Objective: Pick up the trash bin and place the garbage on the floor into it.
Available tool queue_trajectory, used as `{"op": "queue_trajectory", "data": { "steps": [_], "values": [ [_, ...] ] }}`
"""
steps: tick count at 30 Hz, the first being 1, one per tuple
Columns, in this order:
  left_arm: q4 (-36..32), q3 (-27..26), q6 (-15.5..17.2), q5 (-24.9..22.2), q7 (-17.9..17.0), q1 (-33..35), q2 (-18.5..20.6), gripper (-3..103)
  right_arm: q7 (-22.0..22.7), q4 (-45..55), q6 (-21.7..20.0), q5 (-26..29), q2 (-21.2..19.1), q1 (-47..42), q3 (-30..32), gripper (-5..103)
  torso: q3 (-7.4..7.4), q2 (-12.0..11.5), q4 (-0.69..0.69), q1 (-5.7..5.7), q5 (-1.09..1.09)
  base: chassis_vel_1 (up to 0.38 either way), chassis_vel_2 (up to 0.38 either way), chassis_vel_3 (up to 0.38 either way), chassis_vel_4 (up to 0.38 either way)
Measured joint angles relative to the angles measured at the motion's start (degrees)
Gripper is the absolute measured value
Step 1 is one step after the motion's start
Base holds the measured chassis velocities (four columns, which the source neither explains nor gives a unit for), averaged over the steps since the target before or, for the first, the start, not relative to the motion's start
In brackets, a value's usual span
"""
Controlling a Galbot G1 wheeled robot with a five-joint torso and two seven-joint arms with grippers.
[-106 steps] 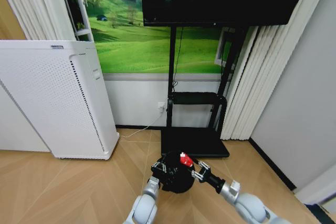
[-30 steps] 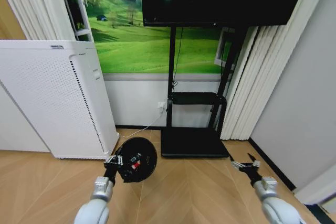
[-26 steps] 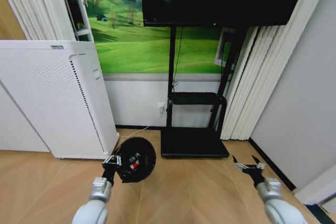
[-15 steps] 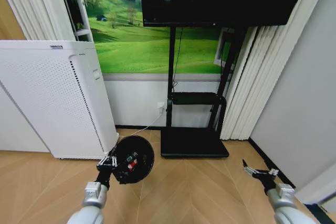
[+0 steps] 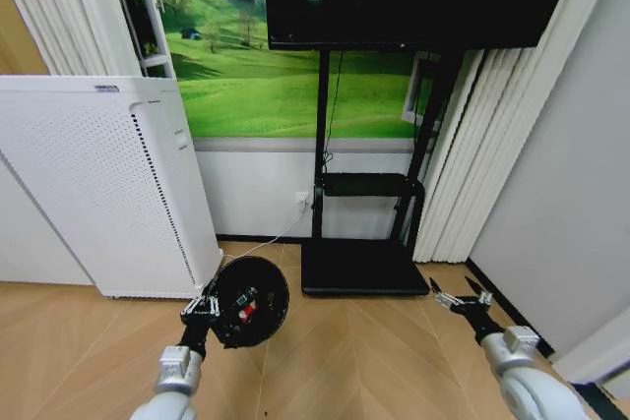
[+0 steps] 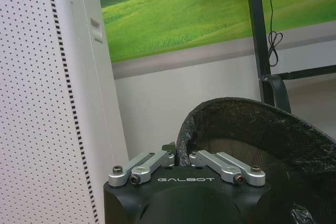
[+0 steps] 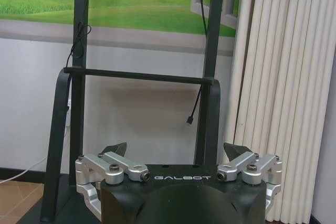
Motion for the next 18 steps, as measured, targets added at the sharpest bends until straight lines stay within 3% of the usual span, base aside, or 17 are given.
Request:
{"op": "queue_trajectory", "data": {
  "steps": [18],
  "values": [
    [0.48, 0.23, -0.30, 0.42, -0.05, 0.21, -0.78, 7, -0.11, -0.26, 0.09, 0.00, -0.13, -0.04, 0.05, 100, 0.00, 0.00, 0.01, 0.00, 0.00, 0.000, 0.000, 0.000, 0.000]
  ]
}}
